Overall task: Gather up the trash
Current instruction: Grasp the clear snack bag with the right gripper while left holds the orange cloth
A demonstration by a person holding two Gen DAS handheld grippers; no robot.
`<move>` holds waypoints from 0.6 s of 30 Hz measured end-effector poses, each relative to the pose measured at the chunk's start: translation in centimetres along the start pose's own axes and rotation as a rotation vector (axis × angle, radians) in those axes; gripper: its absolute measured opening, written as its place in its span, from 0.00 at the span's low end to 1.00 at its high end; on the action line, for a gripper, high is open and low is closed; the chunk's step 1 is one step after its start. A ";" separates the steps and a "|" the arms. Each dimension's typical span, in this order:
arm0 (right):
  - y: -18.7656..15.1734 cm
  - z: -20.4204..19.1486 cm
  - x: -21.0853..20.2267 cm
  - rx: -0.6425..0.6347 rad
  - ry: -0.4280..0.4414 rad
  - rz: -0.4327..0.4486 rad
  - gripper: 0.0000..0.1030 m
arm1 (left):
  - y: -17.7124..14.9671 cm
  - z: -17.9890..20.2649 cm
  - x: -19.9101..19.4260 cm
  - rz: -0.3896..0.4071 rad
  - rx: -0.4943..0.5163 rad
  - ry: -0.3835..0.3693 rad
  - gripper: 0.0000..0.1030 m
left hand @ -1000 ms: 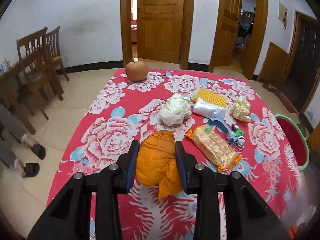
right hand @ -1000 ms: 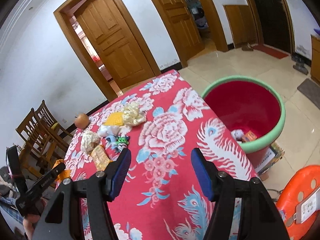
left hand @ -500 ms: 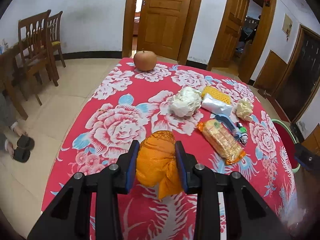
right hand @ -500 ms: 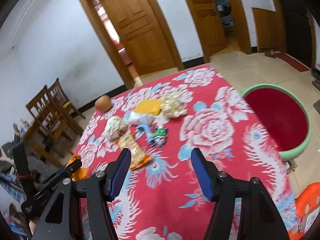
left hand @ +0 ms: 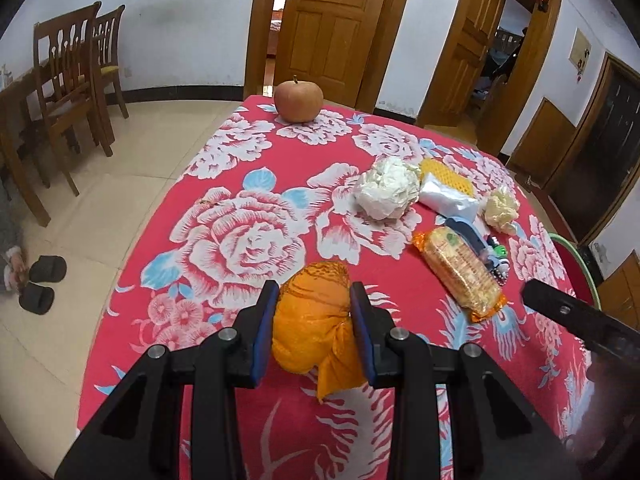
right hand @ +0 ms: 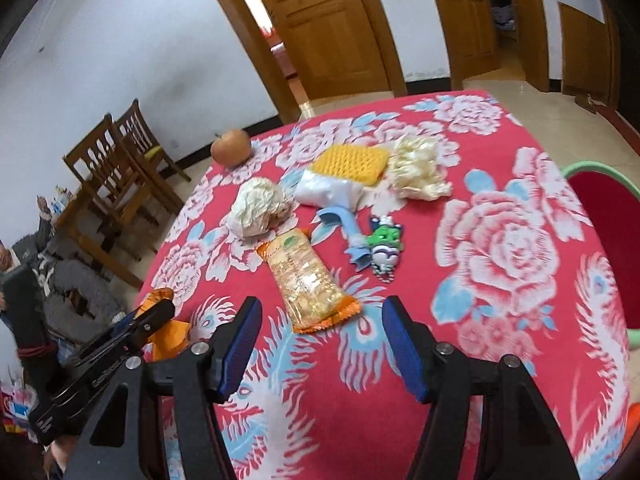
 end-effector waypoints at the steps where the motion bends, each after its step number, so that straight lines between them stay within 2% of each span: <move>1: 0.0 -0.2 0.5 -0.001 0.013 -0.010 0.63 | 0.1 -0.1 0.1 0.000 0.001 0.003 0.35; 4: 0.1 -0.9 1.9 0.005 0.056 -0.039 0.63 | 0.4 -0.3 0.1 -0.002 0.000 0.006 0.35; 14: 0.4 -1.3 4.1 -0.046 0.047 -0.043 0.63 | 1.3 -0.2 1.4 -0.002 -0.022 -0.011 0.35; 18: 0.2 -1.2 5.3 -0.036 0.080 -0.070 0.64 | 1.5 -0.5 1.4 0.005 -0.027 -0.003 0.35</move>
Point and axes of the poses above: each gripper's, at about its wrist camera, not at the fingertips, and x roughly the way its jaws point, z to its right, y to its top, the point moved 10 cm from there along x, roughly the way its jaws point, and after that the axes turned 1 degree about -y, right-handed, at the moved point
